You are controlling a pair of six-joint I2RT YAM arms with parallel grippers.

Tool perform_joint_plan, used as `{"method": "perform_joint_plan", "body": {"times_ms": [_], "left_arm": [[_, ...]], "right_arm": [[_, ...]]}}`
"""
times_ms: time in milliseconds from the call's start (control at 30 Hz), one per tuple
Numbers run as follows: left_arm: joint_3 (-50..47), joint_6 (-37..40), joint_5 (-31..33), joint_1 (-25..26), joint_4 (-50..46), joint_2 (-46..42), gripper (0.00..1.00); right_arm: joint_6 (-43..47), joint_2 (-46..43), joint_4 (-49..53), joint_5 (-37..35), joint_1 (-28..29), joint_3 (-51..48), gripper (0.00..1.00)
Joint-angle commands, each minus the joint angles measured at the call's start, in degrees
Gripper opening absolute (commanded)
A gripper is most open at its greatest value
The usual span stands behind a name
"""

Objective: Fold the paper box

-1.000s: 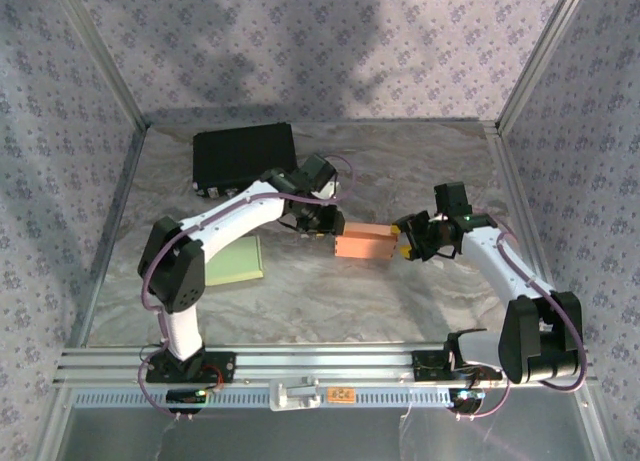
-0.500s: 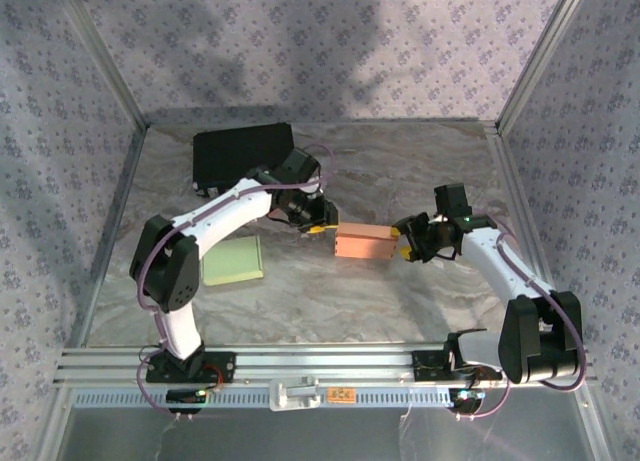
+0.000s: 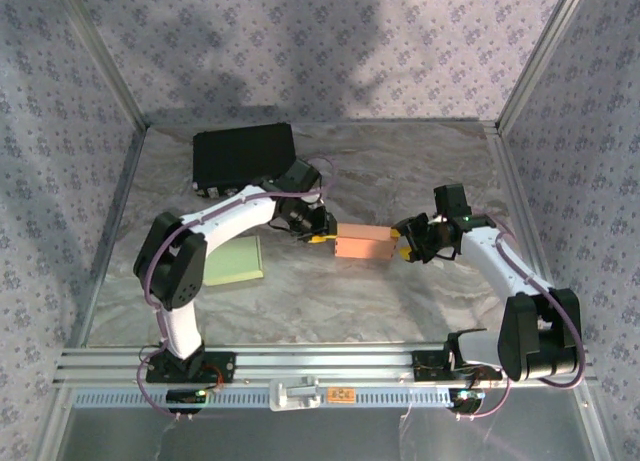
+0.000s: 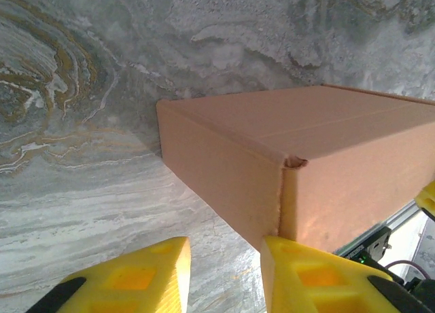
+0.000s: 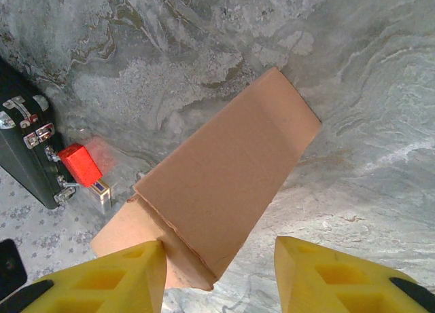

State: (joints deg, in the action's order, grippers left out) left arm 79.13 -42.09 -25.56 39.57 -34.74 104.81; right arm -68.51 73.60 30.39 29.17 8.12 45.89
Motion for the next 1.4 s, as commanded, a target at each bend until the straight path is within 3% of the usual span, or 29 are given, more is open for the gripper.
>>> {"method": "perform_joint_plan", "body": {"times_ms": [0, 367, 533, 800, 1367], "left_arm": [[-1.1, 0.9, -1.2, 1.0, 0.8, 1.2, 0.30], [-2.0, 1.0, 0.6, 1.6, 1.2, -1.6, 0.28], [0.4, -2.0, 2.0, 0.8, 0.7, -5.4, 0.36], [2.0, -4.4, -0.1, 0.5, 3.1, -2.7, 0.37], [-1.2, -1.1, 1.4, 2.8, 3.1, -0.3, 0.31]], "right_arm": [[0.9, 1.7, 6.6, -2.5, -0.2, -2.3, 0.45], [2.8, 1.0, 10.2, -4.6, 1.3, 1.4, 0.44], [3.3, 0.9, 10.5, -5.1, 1.8, 1.0, 0.43], [3.5, 0.7, 10.4, -5.0, 2.1, 0.7, 0.43], [4.3, -0.2, 10.5, -4.8, 2.1, 0.1, 0.42]]}}
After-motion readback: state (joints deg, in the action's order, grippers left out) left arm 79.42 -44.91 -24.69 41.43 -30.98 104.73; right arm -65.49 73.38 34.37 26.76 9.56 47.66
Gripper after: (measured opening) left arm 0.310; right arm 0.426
